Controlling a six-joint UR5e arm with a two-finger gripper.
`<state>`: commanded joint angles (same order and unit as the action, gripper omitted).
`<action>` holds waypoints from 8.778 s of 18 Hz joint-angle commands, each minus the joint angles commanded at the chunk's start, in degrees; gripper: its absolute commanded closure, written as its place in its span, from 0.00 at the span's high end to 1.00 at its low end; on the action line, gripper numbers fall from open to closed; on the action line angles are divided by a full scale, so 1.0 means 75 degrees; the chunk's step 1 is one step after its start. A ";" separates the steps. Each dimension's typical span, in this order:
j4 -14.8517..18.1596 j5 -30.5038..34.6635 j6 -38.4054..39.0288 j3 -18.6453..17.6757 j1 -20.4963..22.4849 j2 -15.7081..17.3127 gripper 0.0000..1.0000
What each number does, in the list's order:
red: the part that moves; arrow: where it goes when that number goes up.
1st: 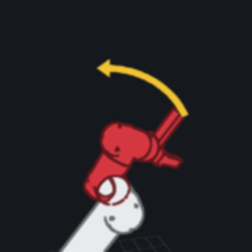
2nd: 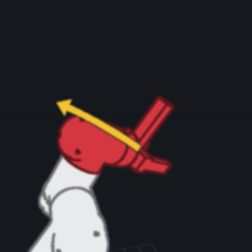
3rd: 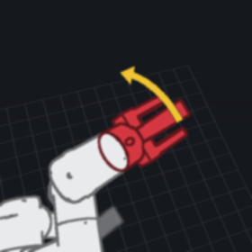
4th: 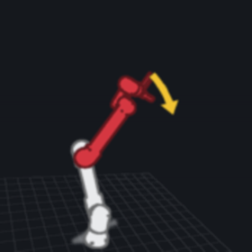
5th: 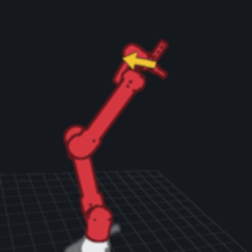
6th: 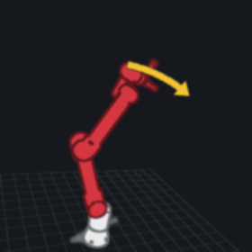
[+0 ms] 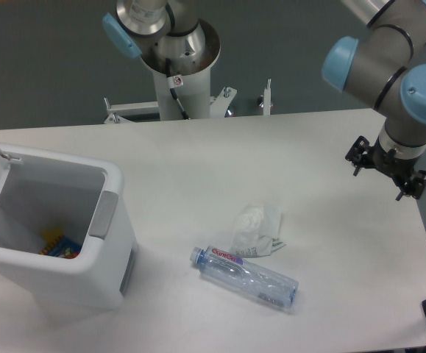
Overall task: Place the trash in the trash can
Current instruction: 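Move the gripper over the crumpled white plastic and lower toward it, then close the gripper on the crumpled white plastic and lift it, then carry the white plastic over the open trash bin, then open the gripper to drop the plastic into the bin, then move the open gripper over the clear water bottle and lower, then rotate the bottle upright by its base with the gripper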
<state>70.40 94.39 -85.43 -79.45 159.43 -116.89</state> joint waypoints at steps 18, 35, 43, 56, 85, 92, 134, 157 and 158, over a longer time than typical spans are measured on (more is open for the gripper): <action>-0.0796 -0.0105 0.2307 -0.1288 -0.0937 0.0503 1.00; -0.1758 -0.0058 0.3316 -0.2719 -0.2063 0.0422 1.00; -0.1852 -0.0047 0.3937 -0.2614 -0.2121 0.0199 0.08; -0.1302 -0.1064 0.3937 -0.1877 -0.1817 0.0422 0.00; -0.0961 -0.4746 0.5965 -0.1196 -0.3831 0.3141 0.00; -0.1253 -0.4758 0.5871 -0.1207 -0.4324 0.2966 0.33; -0.1711 -0.1630 1.2069 0.0128 -0.2086 -0.1534 1.00; -0.1711 -0.0937 1.2773 0.0422 -0.2391 -0.1829 0.33; -0.1711 -0.0937 1.2762 0.0433 -0.2379 -0.1770 0.33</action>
<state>57.57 87.36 10.28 -76.20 141.59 -130.17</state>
